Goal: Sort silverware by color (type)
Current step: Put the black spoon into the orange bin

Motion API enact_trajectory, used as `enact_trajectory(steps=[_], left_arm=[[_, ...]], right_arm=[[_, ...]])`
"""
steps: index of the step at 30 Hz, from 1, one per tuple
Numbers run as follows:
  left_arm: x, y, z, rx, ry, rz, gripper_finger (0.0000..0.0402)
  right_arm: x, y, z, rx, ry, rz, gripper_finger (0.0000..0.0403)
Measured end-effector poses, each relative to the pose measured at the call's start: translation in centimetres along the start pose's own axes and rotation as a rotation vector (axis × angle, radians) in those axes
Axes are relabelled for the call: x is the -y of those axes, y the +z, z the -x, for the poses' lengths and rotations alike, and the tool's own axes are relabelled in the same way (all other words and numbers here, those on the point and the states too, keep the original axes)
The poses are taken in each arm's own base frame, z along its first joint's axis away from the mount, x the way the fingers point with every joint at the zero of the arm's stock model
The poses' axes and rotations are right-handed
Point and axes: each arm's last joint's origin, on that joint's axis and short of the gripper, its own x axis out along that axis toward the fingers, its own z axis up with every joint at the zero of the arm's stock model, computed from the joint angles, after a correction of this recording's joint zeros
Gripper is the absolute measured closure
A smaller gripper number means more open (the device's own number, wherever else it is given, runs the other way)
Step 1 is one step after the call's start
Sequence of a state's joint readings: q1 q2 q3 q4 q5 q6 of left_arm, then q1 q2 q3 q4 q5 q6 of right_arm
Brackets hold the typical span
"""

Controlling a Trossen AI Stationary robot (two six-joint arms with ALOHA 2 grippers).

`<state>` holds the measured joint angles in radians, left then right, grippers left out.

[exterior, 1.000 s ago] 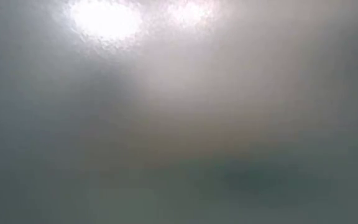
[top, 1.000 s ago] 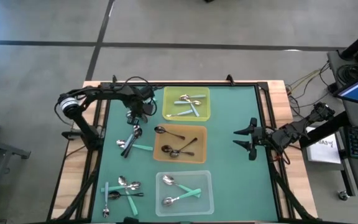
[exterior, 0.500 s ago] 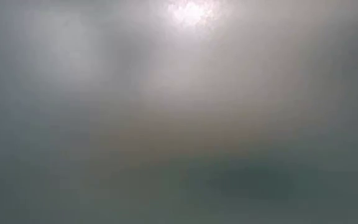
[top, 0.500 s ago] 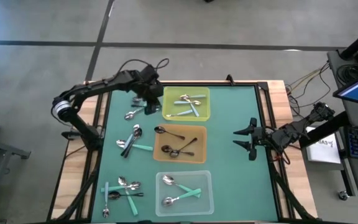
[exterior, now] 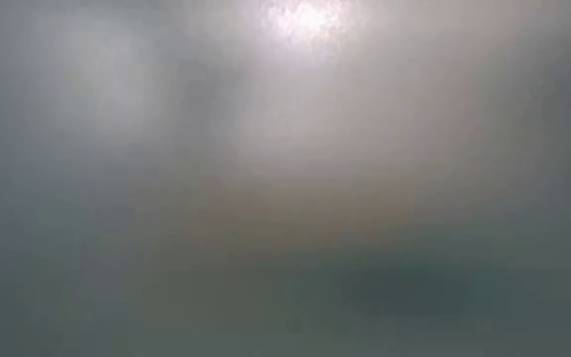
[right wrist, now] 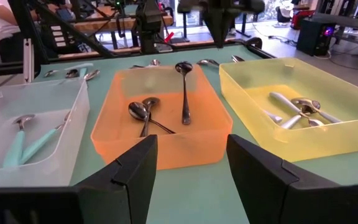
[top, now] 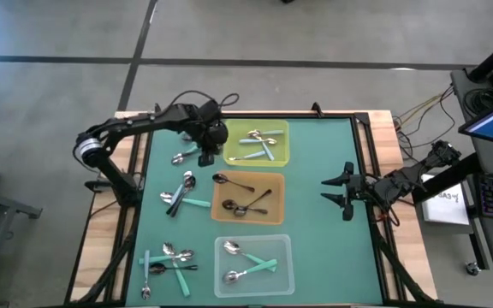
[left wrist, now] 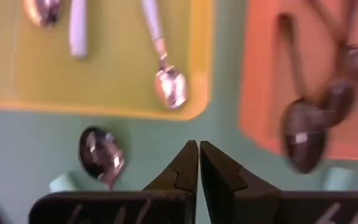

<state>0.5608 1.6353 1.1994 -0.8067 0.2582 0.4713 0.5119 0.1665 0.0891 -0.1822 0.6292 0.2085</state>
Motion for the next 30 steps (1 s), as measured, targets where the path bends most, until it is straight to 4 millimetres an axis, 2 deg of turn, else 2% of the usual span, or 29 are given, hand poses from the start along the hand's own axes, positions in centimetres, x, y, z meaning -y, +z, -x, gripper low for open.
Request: enact_trajectory(steps=[6, 9, 14, 22, 26, 30], left_arm=[[-0.8, -3.1, -2.5, -0.119, 0.167, 0.092, 0.0387], [-1.1, -4.6, -3.2, -0.169, 0.188, 0.121, 0.0367], [-1.7, -6.3, -4.4, -0.147, 0.215, 0.149, 0.0325], [-2.9, -6.7, -4.8, -0.073, 0.301, 0.164, 0.027], [-3.4, -7.3, -4.8, -0.093, 0.313, 0.16, 0.0258], [-3.9, -8.3, -5.7, -0.128, 0.303, 0.182, 0.0255]], right_arm=[[0.0, 0.0, 0.0, 0.0, 0.0, 0.0, 0.0218], [0.0, 0.0, 0.0, 0.0, -0.001, 0.0, 0.0218], [0.0, 0.0, 0.0, 0.0, 0.0, 0.0, 0.0218], [0.0, 0.0, 0.0, 0.0, 0.0, 0.0, 0.0218], [0.0, 0.0, 0.0, 0.0, 0.0, 0.0, 0.0218], [0.0, 0.0, 0.0, 0.0, 0.0, 0.0, 0.0218]])
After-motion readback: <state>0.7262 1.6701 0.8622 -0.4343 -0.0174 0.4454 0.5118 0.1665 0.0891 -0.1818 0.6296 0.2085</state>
